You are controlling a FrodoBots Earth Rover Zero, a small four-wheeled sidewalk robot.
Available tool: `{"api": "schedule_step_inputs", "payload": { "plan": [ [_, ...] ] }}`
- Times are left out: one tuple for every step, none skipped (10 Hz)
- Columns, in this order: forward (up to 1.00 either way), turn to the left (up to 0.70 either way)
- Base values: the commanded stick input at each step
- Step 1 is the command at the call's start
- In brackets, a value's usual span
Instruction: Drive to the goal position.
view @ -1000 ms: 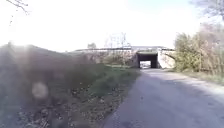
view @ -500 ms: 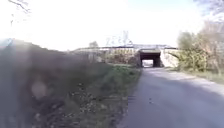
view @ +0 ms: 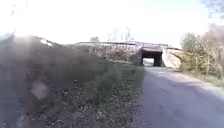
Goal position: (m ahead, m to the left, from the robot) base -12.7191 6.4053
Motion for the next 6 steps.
{"api": "schedule_step_inputs", "payload": {
  "plan": [
    [-0.95,-0.02],
    [-0.95,0.0],
    [-0.95,0.0],
    [-0.95,0.0],
    [-0.95,0.0],
    [-0.94,0.0]
  ]
}}
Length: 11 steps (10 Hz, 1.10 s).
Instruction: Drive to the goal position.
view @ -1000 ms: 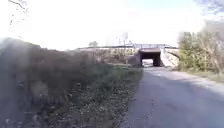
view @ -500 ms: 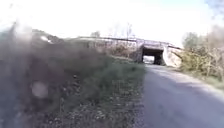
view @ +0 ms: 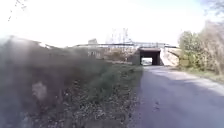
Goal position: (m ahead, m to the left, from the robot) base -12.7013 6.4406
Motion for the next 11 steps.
{"api": "schedule_step_inputs", "payload": {
  "plan": [
    [0.0,0.0],
    [0.0,0.0],
    [0.0,0.0],
    [-0.49,0.0],
    [-0.9,0.0],
    [-0.95,0.0],
    [-0.94,-0.06],
    [-0.94,-0.07],
    [-0.95,-0.05],
    [-0.94,-0.01],
    [-0.95,-0.02]
  ]
}}
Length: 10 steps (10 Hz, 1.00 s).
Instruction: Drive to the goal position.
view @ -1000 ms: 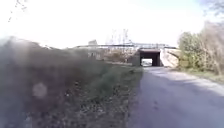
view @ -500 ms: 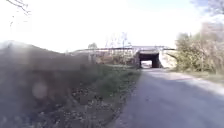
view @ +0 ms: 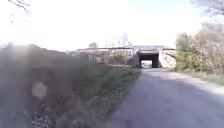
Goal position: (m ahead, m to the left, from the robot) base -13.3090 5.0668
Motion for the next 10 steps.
{"api": "schedule_step_inputs", "payload": {
  "plan": [
    [-0.95,-0.03],
    [-0.94,-0.01],
    [-0.94,0.03],
    [-0.95,0.14],
    [-0.94,0.36],
    [-0.95,0.36],
    [-0.95,0.36],
    [-0.95,0.36],
    [-0.94,0.35],
    [-0.94,0.35]
  ]
}}
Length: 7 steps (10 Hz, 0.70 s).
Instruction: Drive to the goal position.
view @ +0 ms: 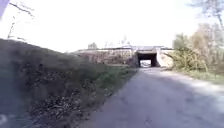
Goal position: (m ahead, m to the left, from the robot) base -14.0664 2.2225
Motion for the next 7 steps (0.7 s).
{"api": "schedule_step_inputs", "payload": {
  "plan": [
    [-0.94,0.34],
    [-0.94,0.33],
    [-0.94,0.3],
    [-0.94,0.25],
    [-0.94,0.0],
    [-0.94,0.0],
    [-0.76,-0.02]
  ]
}}
